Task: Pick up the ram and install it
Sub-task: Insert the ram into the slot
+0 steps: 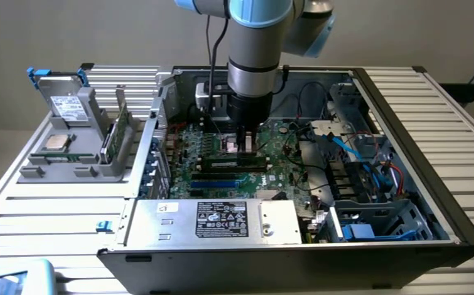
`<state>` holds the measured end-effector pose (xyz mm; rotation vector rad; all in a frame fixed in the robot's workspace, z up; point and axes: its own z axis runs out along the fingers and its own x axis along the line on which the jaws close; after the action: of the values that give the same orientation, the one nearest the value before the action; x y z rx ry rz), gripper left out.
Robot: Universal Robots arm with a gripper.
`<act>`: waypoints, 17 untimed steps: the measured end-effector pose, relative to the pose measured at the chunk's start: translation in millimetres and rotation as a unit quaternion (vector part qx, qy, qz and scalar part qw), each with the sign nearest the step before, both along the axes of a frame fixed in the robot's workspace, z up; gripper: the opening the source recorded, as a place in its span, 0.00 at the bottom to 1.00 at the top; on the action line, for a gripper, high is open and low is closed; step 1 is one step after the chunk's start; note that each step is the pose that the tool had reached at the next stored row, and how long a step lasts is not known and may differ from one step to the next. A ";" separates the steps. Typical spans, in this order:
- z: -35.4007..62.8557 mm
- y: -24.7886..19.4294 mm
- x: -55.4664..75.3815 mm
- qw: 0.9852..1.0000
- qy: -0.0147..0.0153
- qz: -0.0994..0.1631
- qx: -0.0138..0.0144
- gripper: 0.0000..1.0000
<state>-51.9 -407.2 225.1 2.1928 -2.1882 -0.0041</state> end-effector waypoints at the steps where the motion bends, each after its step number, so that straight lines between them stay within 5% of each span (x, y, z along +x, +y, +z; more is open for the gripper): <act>1: 0.0 0.0 0.0 1.000 0.000 0.000 0.000 0.15; 14: -2.5 0.0 -0.3 1.000 -0.004 0.000 0.000 0.15; 17: 3.9 0.0 -0.3 1.000 -0.004 0.000 0.000 0.23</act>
<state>-52.2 -407.2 229.1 2.1967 -2.1923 0.0058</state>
